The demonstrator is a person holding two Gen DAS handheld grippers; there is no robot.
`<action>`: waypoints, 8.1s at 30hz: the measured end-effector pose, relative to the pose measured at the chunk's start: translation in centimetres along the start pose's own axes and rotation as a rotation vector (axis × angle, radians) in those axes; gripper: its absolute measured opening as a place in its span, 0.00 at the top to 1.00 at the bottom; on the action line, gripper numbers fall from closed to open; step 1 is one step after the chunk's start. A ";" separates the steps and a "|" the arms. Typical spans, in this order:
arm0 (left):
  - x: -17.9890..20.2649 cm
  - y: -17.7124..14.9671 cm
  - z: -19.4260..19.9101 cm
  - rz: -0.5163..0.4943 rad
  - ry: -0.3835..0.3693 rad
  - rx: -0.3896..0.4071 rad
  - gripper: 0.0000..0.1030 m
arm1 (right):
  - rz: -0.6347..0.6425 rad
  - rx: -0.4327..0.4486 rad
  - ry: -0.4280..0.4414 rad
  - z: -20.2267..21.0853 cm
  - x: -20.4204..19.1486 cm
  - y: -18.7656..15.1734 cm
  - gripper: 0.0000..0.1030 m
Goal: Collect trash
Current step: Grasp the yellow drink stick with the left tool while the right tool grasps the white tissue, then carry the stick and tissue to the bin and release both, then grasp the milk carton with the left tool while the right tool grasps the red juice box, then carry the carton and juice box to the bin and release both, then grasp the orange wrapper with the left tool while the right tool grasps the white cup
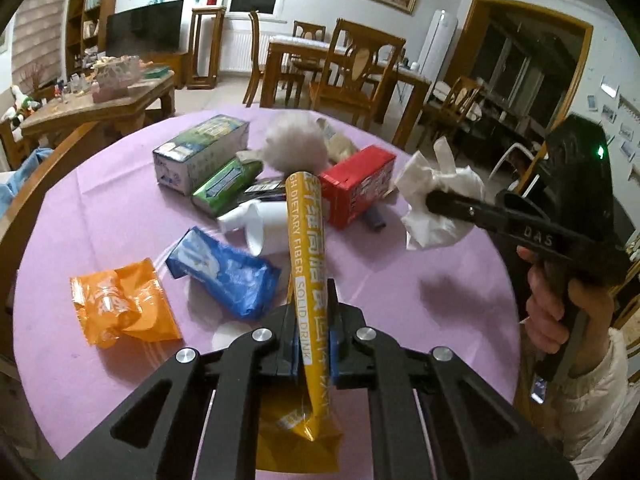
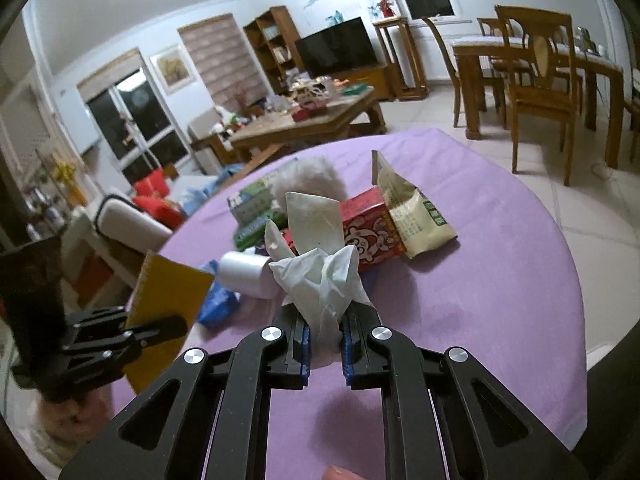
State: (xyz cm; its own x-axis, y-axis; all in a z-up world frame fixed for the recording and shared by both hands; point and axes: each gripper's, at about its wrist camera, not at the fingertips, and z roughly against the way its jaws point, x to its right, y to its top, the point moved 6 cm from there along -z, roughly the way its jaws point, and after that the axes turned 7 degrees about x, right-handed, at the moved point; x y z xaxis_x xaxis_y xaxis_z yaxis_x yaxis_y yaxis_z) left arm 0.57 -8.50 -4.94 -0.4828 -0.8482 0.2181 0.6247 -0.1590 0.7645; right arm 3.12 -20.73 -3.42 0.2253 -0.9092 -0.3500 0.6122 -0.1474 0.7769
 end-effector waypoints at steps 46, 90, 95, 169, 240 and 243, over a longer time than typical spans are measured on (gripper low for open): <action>34.3 3.5 -15.6 -0.262 -0.580 -0.143 0.90 | -0.441 0.401 -0.536 33.0 27.2 -9.9 0.88; -12.5 11.2 -10.0 -0.185 0.157 -0.092 0.13 | 0.204 -0.022 -0.192 -3.7 -3.1 2.2 0.05; -13.8 11.0 -11.5 -0.261 0.147 -0.140 0.14 | 0.367 -0.080 -0.285 -8.2 -5.0 2.2 0.05; 31.4 4.2 -13.4 -0.290 -0.471 -0.041 0.53 | -0.423 0.501 -0.474 34.0 27.0 -9.2 0.13; -14.0 1.2 -1.5 -0.131 0.123 -0.118 0.67 | 0.116 -0.163 -0.070 -11.9 -8.2 -1.0 0.47; -13.7 1.3 -1.1 -0.126 0.121 -0.098 0.68 | 0.106 -0.145 -0.065 -10.8 -7.5 -0.9 0.47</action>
State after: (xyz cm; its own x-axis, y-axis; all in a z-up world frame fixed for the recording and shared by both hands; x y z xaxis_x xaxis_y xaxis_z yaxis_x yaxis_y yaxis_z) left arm 8.63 2.41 -7.61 -0.4875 -0.8719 0.0456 0.6238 -0.3113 0.7169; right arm 9.07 -9.55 -7.20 0.2483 -0.9405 -0.2322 0.6917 0.0043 0.7222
